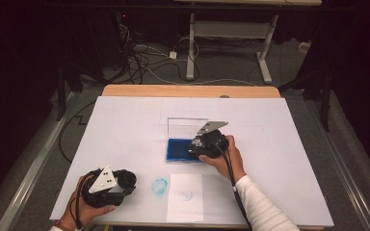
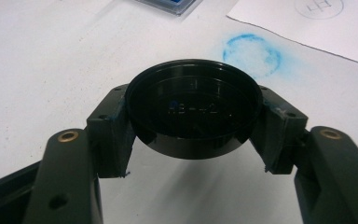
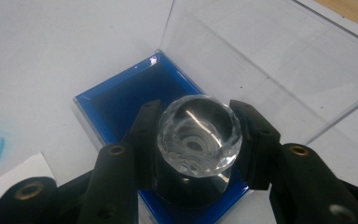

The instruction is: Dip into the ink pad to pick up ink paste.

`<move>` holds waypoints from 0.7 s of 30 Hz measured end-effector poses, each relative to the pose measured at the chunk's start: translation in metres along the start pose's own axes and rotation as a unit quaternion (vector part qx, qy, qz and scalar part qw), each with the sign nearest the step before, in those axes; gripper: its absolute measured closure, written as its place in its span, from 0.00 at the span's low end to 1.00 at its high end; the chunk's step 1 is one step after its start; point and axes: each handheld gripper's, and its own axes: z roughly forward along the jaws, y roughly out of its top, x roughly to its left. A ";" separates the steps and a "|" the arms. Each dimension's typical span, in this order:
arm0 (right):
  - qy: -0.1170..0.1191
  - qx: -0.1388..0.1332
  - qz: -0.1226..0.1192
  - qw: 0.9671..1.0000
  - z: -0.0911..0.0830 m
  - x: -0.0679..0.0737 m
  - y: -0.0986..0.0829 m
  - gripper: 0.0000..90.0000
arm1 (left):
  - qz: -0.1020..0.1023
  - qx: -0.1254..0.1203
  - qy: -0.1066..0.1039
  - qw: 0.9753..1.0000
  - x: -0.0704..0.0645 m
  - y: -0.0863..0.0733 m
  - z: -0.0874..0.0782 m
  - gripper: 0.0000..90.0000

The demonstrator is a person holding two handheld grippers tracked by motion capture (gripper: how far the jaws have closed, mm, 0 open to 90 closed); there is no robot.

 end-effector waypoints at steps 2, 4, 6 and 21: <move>-0.003 -0.001 0.001 1.000 0.001 0.001 0.000 0.63 | 0.000 0.000 0.000 1.000 0.000 0.000 0.000 0.41; -0.003 -0.001 0.004 1.000 0.001 0.001 0.000 0.63 | 0.001 0.000 0.000 1.000 -0.001 0.001 0.000 0.41; 0.003 -0.003 0.002 1.000 0.002 -0.001 0.000 0.63 | 0.001 0.001 0.000 1.000 -0.001 0.000 0.001 0.41; 0.000 -0.002 0.003 1.000 0.003 0.001 0.000 0.63 | 0.002 0.003 -0.002 1.000 -0.001 0.001 0.002 0.41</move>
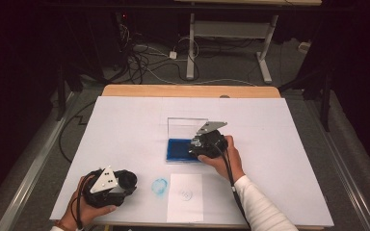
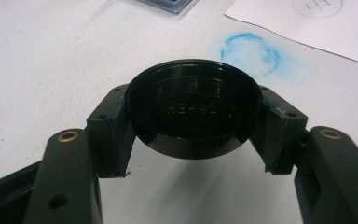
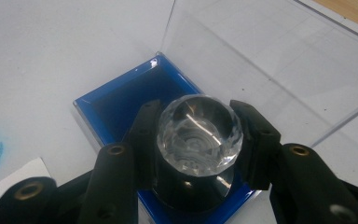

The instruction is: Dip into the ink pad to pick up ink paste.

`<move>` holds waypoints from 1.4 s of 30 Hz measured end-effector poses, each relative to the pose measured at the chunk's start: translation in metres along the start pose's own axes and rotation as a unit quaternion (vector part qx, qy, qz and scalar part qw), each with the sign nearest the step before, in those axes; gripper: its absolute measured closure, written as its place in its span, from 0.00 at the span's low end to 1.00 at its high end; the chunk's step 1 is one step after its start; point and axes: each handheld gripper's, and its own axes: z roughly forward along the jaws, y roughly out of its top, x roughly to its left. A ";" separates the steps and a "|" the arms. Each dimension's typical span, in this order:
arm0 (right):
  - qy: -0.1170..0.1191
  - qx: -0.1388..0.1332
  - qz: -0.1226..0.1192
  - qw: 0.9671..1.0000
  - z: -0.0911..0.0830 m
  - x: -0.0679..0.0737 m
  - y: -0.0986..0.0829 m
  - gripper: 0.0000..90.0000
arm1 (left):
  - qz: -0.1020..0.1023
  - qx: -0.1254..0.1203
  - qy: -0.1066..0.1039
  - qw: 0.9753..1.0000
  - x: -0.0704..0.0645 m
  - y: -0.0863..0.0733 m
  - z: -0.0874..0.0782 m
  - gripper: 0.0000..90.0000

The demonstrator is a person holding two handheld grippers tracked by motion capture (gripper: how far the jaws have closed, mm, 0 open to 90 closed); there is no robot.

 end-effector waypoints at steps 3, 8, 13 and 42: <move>0.000 0.000 -0.002 1.000 0.000 0.000 0.000 0.63 | 0.000 0.000 0.000 1.000 0.000 0.000 0.000 0.41; 0.009 -0.003 0.005 1.000 0.000 -0.003 -0.002 0.63 | 0.000 -0.001 0.000 1.000 0.000 0.000 -0.001 0.41; 0.007 -0.003 0.002 1.000 -0.001 -0.002 -0.002 0.63 | -0.001 -0.002 0.001 1.000 0.000 -0.001 -0.001 0.41; 0.014 -0.066 0.001 0.998 -0.048 -0.004 0.011 0.63 | -0.004 -0.007 0.007 1.000 0.002 0.000 -0.004 0.41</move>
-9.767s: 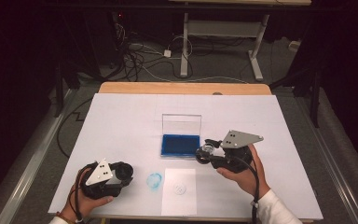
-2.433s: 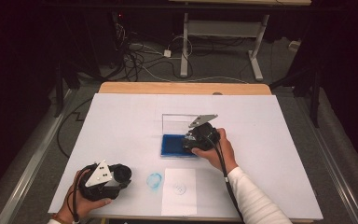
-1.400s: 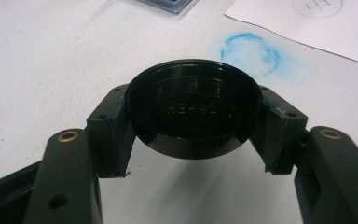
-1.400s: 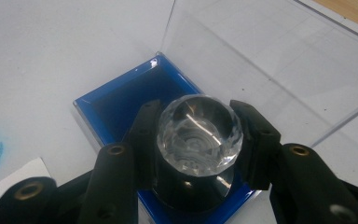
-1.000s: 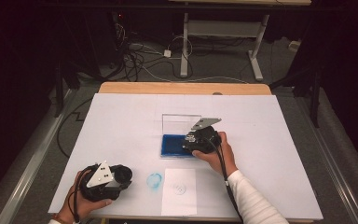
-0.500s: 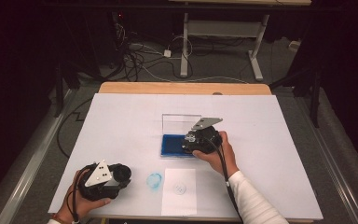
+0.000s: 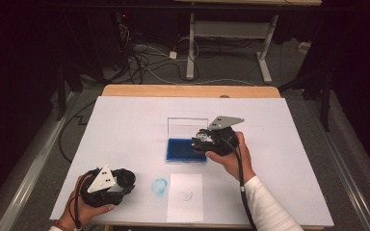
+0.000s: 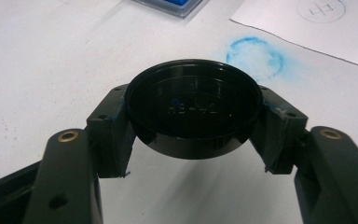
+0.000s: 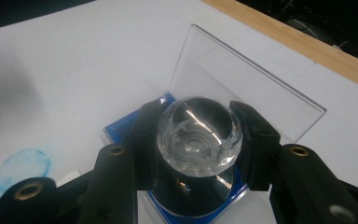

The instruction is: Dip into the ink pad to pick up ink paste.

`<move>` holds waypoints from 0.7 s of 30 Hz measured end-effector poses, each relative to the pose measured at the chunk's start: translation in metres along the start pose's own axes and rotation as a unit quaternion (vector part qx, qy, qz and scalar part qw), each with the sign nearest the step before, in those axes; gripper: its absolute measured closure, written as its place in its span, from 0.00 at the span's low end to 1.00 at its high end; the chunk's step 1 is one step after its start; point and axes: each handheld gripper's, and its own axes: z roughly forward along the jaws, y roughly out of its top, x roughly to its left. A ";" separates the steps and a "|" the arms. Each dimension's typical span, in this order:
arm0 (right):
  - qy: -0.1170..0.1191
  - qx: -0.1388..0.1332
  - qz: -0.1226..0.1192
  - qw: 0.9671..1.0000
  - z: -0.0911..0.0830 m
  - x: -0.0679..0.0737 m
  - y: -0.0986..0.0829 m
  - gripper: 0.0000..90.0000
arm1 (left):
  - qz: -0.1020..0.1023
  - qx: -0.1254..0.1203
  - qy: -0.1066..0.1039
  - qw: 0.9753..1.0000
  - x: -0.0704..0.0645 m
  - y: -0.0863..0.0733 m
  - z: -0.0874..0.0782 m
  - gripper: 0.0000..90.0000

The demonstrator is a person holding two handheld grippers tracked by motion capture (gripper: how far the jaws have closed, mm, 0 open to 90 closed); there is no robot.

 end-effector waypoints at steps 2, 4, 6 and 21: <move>-0.004 -0.003 -0.003 1.000 -0.005 0.000 0.001 0.63 | 0.000 0.000 -0.001 1.000 0.000 0.000 0.001 0.41; 0.000 -0.005 -0.005 1.000 -0.009 -0.001 0.002 0.63 | -0.001 0.000 -0.001 1.000 0.000 0.000 0.001 0.41; 0.000 -0.007 -0.005 1.000 -0.013 -0.001 0.002 0.63 | -0.002 0.001 -0.002 1.000 0.001 0.000 0.002 0.41; 0.005 -0.022 -0.013 1.000 -0.033 0.000 0.003 0.63 | 0.001 0.002 -0.011 1.000 0.006 0.003 0.008 0.41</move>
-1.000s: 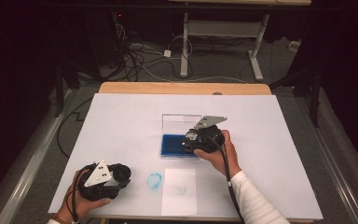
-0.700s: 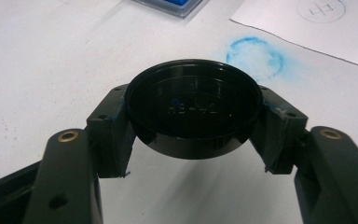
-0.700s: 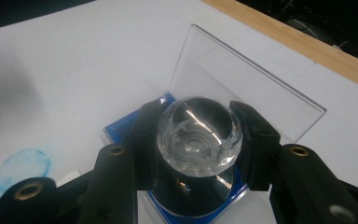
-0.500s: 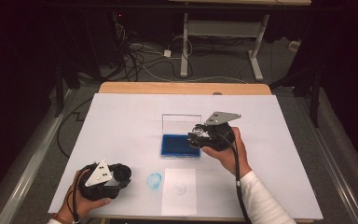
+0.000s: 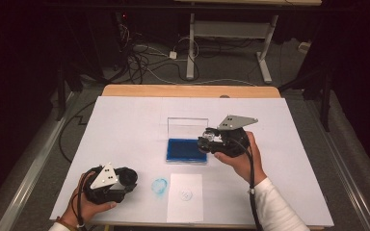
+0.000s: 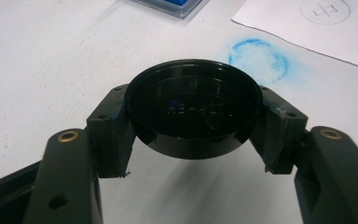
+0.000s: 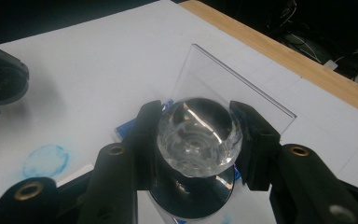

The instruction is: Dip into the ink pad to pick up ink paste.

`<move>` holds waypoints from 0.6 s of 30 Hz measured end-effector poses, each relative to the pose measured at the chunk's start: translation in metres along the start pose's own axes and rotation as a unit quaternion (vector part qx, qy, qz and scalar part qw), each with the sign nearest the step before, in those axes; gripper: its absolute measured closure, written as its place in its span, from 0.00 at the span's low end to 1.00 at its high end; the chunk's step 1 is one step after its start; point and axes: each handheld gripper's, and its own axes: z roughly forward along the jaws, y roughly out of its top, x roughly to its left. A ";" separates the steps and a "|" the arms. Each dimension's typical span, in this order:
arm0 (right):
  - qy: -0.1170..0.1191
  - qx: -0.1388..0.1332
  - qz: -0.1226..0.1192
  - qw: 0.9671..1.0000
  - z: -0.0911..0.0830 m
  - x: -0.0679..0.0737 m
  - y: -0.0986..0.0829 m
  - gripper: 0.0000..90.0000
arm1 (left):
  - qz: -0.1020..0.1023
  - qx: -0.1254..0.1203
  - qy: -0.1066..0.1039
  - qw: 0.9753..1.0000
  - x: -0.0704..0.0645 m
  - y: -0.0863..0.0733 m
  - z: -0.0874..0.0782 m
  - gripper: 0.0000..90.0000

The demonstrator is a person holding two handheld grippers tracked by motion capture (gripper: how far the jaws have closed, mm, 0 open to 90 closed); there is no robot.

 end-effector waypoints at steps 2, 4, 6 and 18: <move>-0.003 -0.001 -0.002 1.000 -0.002 0.001 -0.001 0.63 | 0.001 0.000 -0.001 1.000 0.000 0.001 0.001 0.41; -0.004 -0.001 -0.006 1.000 -0.004 0.002 -0.001 0.63 | 0.002 -0.001 -0.002 1.000 0.001 0.002 0.001 0.41; -0.002 -0.004 -0.008 1.000 -0.006 0.004 -0.001 0.63 | 0.002 -0.002 -0.002 1.000 0.001 0.002 0.001 0.41; 0.003 -0.013 -0.027 1.000 -0.024 0.015 -0.003 0.63 | 0.002 -0.003 -0.003 1.000 -0.001 0.003 0.001 0.41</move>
